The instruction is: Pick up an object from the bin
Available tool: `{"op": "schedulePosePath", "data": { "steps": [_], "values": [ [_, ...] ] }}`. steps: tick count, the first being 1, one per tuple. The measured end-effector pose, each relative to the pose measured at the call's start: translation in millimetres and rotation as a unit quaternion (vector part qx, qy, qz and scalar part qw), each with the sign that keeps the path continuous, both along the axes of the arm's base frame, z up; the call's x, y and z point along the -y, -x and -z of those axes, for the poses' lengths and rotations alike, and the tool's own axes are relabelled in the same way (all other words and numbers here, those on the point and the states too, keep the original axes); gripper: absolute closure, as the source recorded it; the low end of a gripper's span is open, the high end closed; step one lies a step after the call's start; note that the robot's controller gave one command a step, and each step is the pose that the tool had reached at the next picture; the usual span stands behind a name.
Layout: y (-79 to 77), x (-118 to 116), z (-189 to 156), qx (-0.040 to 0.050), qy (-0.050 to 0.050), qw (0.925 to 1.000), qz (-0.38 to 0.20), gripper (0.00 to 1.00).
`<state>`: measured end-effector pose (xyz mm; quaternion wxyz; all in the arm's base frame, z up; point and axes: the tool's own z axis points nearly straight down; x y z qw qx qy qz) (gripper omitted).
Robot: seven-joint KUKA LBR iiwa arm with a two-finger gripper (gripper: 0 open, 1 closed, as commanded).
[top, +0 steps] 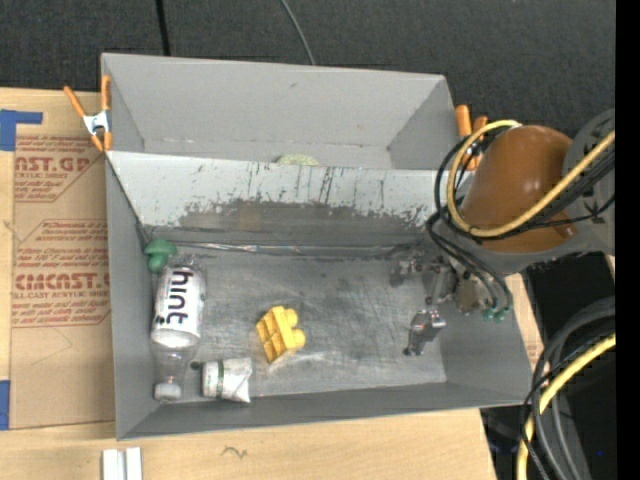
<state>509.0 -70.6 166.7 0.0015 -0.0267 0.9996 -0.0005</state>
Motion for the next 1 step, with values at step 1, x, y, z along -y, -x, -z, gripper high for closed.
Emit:
{"op": "schedulePosePath", "data": {
  "steps": [1],
  "values": [
    [-1.9,-27.3,60.8,0.0015,0.0,0.9999,-0.014,0.0]
  ]
}}
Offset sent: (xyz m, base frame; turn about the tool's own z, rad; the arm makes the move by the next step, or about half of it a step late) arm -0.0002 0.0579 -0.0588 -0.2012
